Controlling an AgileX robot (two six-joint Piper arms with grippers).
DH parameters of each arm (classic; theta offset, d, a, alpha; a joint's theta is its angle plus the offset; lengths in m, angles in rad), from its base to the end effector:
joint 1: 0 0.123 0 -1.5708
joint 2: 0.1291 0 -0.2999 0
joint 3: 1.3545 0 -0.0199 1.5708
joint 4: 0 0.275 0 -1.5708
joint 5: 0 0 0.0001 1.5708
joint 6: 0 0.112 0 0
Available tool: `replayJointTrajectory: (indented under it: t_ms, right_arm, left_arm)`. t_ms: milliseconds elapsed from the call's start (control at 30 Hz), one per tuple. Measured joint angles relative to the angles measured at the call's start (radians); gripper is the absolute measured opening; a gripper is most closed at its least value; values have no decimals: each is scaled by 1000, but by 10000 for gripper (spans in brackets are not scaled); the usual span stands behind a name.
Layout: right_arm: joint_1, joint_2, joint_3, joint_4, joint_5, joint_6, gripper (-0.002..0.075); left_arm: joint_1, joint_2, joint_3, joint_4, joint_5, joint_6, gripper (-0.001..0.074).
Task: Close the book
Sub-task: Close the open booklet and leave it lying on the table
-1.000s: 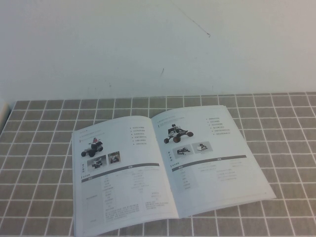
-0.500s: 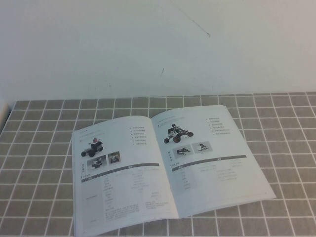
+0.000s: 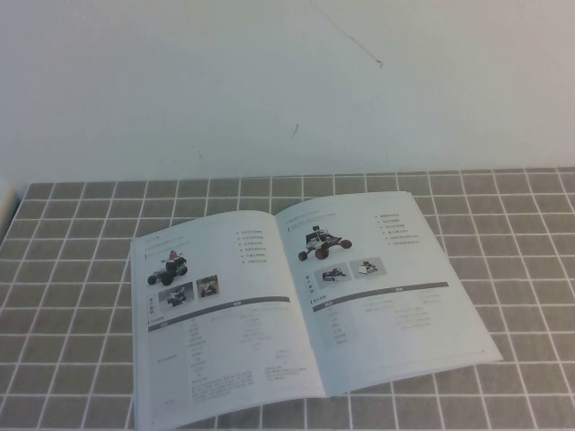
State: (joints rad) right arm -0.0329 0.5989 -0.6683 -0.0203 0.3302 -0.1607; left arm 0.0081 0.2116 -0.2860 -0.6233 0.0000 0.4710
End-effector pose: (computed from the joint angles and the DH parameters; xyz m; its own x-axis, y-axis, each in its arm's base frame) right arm 0.1548 -0.0058 0.3657 -0.1768 -0.1732 -0.9689 0.0079 0.9841 -0.1774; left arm 0.0961 0.0007 0.3050 0.1603 -0.1504 -0.9755 0.0164 0.9886 -0.1497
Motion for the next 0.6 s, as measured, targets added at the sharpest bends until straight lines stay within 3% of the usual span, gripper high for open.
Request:
replayJointTrajectory:
  t_ms: [233,367,600]
  right_arm:
    - [4,377,-93,40,-50,-39,-3]
    - [47,572,-178,54,16,-64,-3]
    - [167,915,-357,265,134,-326,-3]
  left_arm:
    - [0,330,-72,-13,135,11,-4]
    - [0,498,-112,-98,174,13,-3]
    - [0,833,-298,-126,359,44,-3]
